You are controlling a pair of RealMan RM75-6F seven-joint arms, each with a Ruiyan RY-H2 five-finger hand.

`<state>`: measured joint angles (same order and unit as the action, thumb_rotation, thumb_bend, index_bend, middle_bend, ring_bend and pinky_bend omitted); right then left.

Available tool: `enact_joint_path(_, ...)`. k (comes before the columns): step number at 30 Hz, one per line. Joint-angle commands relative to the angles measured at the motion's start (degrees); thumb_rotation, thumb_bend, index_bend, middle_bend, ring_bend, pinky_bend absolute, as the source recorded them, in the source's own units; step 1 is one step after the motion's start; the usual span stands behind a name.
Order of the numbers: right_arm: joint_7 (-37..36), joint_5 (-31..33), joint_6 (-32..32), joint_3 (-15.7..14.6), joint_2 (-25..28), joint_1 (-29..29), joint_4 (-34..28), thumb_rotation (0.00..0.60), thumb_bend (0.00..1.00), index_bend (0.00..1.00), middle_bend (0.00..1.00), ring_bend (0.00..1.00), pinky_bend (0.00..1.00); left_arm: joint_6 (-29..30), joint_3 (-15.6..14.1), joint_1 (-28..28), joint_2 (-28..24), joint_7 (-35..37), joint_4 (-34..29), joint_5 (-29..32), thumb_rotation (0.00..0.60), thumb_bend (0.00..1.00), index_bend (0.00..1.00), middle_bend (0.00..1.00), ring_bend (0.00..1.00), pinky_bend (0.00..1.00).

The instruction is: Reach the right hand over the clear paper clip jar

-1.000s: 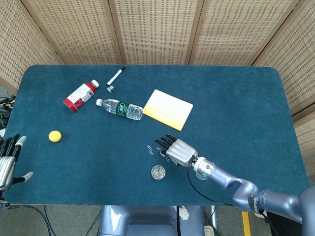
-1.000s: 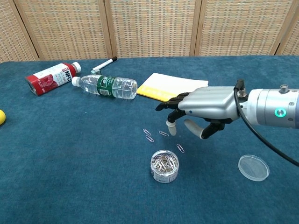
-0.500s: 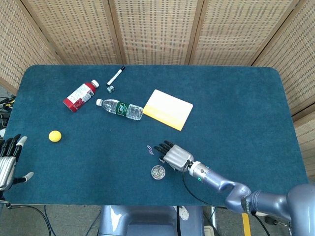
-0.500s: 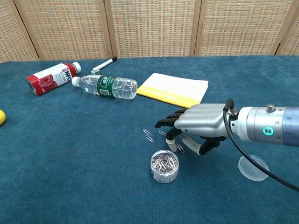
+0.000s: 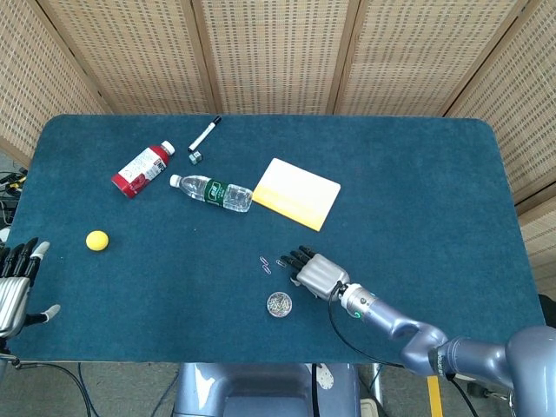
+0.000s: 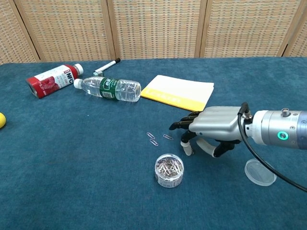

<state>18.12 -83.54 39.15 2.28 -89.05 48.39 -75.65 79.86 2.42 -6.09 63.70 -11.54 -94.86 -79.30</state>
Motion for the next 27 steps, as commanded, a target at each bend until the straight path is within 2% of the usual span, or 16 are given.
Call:
enact_joint_path(1,1.09,1.52,0.78,-0.56,1.12,-1.14,1.17,0.600,0.84,0.41,0.00,0.00,0.05,-0.18,0.01,-0.10,0.04,0.06,0.10,0.17,0.600,0.00,0.00,0.00,0.00,0.00)
enact_joint_path(4,2.69,2.90,1.74,-0.63,2.27,-2.00,2.04,0.600,0.84,0.41,0.00,0.00,0.05,-0.15,-0.05,-0.15,0.06,0.08,0.10,0.02,0.600,0.00,0.00,0.00,0.00,0.00)
enact_joint_path(9,5.28,6.63,4.14,0.97,3.88,-3.35,2.57,0.600,0.84,0.41,0.00,0.00,0.05,0.19,-0.25,-0.05,-0.05,0.11,-0.20,-0.41,0.600,0.00,0.00,0.00,0.00,0.00)
enact_joint_path(13,4.80,9.05,5.48,2.54,6.23,-4.00,0.15,0.600,0.84,0.41,0.00,0.00,0.05,0.46,-0.40,0.06,-0.18,0.20,-0.42,-0.73,0.600,0.00,0.00,0.00,0.00,0.00)
enact_joint_path(15,2.59,8.72,6.43,3.07,7.37,-4.36,-1.46,0.600,0.77,0.41,0.00,0.00,0.05,0.59,-0.44,0.09,-0.22,0.18,-0.52,-0.86,0.600,0.00,0.00,0.00,0.00,0.00)
enact_joint_path(17,0.61,8.13,7.04,3.33,8.14,-4.56,-2.42,0.600,0.57,0.41,0.00,0.00,0.05,0.61,-0.53,0.12,-0.24,0.16,-0.60,-0.95,0.600,0.00,0.00,0.00,0.00,0.00)
enact_joint_path(19,-0.57,7.80,7.36,3.48,8.45,-4.61,-2.85,0.600,0.46,0.41,0.00,0.00,0.05,0.65,-0.58,0.13,-0.28,0.13,-0.67,-1.03,0.600,0.00,0.00,0.00,0.00,0.00)
enact_joint_path(27,-3.48,5.72,7.82,2.64,6.92,-4.43,-1.39,0.600,0.32,0.41,0.00,0.00,0.05,0.87,-0.63,0.22,-0.43,0.43,-0.66,-1.18,0.600,0.00,0.00,0.00,0.00,0.00)
